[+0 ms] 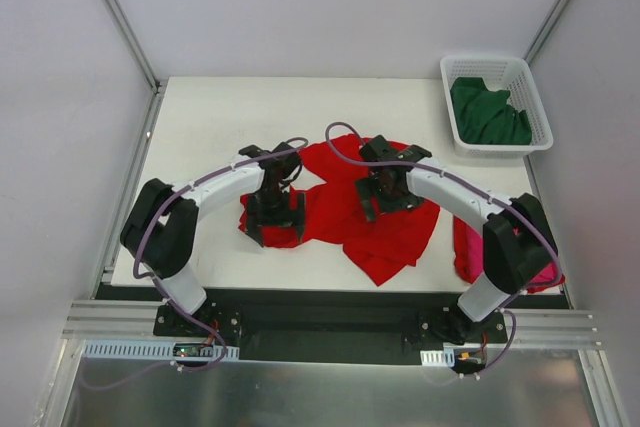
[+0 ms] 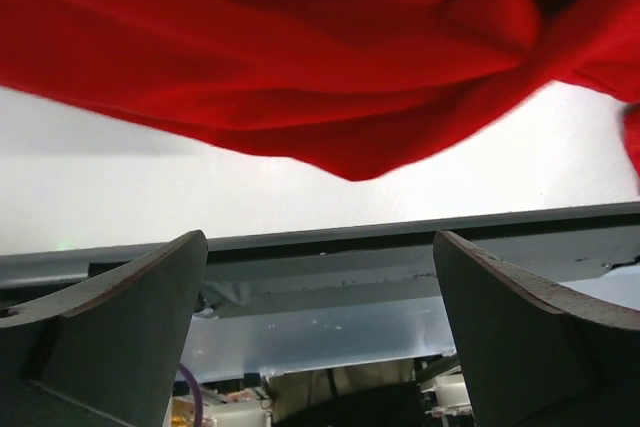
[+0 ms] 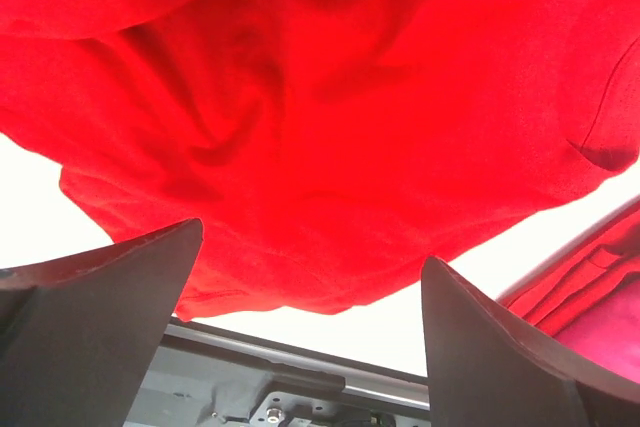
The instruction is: Fold and stack the t-shirts
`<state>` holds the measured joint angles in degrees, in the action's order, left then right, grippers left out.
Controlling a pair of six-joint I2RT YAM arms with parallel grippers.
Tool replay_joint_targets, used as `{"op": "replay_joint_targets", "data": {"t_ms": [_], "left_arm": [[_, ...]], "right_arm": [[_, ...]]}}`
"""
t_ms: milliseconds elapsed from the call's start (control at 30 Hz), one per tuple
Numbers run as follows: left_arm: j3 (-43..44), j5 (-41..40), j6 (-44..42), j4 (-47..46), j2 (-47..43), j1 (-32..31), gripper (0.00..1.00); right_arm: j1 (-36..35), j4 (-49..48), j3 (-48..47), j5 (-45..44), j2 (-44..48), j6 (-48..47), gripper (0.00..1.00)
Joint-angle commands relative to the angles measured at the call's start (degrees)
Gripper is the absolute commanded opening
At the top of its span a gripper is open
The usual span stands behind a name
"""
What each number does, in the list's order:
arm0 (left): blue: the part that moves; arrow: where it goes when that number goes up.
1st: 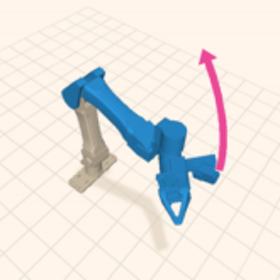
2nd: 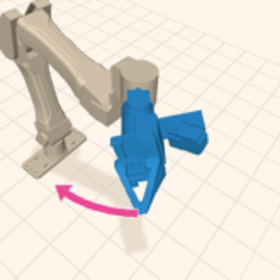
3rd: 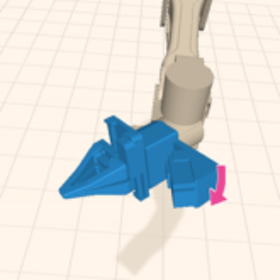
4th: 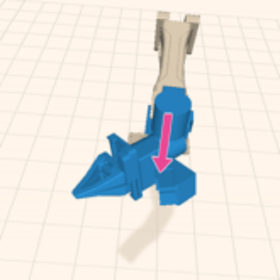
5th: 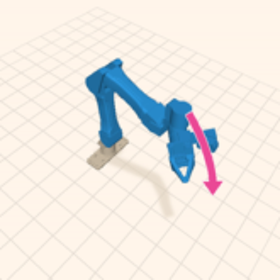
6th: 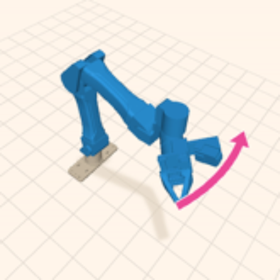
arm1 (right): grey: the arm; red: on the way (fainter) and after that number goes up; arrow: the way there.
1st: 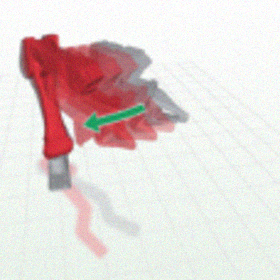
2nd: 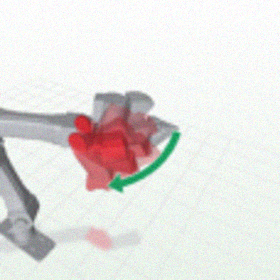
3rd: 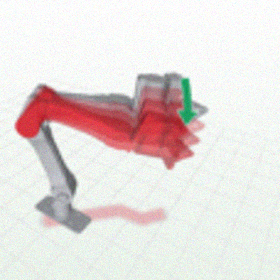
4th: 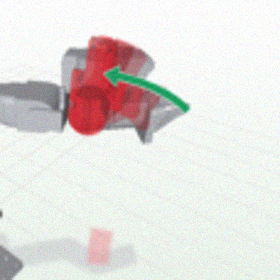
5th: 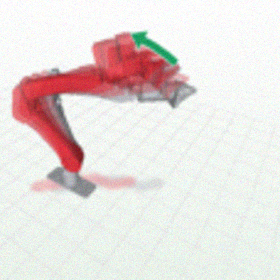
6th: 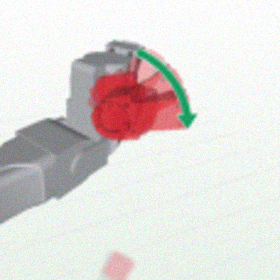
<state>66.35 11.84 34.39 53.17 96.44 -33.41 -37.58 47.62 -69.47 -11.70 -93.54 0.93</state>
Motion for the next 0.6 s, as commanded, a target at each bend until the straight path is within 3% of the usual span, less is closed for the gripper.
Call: {"op": "replay_joint_targets", "data": {"t_ms": [0, 167, 267, 567], "left_arm": [[2.4, 1.3, 1.1, -6.0, 0.1, -4.3, 0.94], [4.8, -3.4, -8.3, -4.7, 0.9, -7.4, 0.94], [5.2, -9.0, -14.3, -2.7, 0.8, -7.5, 0.99], [8.6, -19.8, -20.8, 2.3, 7.6, -7.5, 0.93]], "right_arm": [[0.1, 3.0, -1.4, -0.9, 4.8, 1.1, 0.96], [0.1, 5.3, -1.4, -2.8, 8.1, -0.2, 0.96], [0.5, 6.7, -1.0, -3.8, 10.0, -0.5, 0.96], [1.5, 9.3, 1.8, -7.8, 19.9, 2.2, 0.96]]}}
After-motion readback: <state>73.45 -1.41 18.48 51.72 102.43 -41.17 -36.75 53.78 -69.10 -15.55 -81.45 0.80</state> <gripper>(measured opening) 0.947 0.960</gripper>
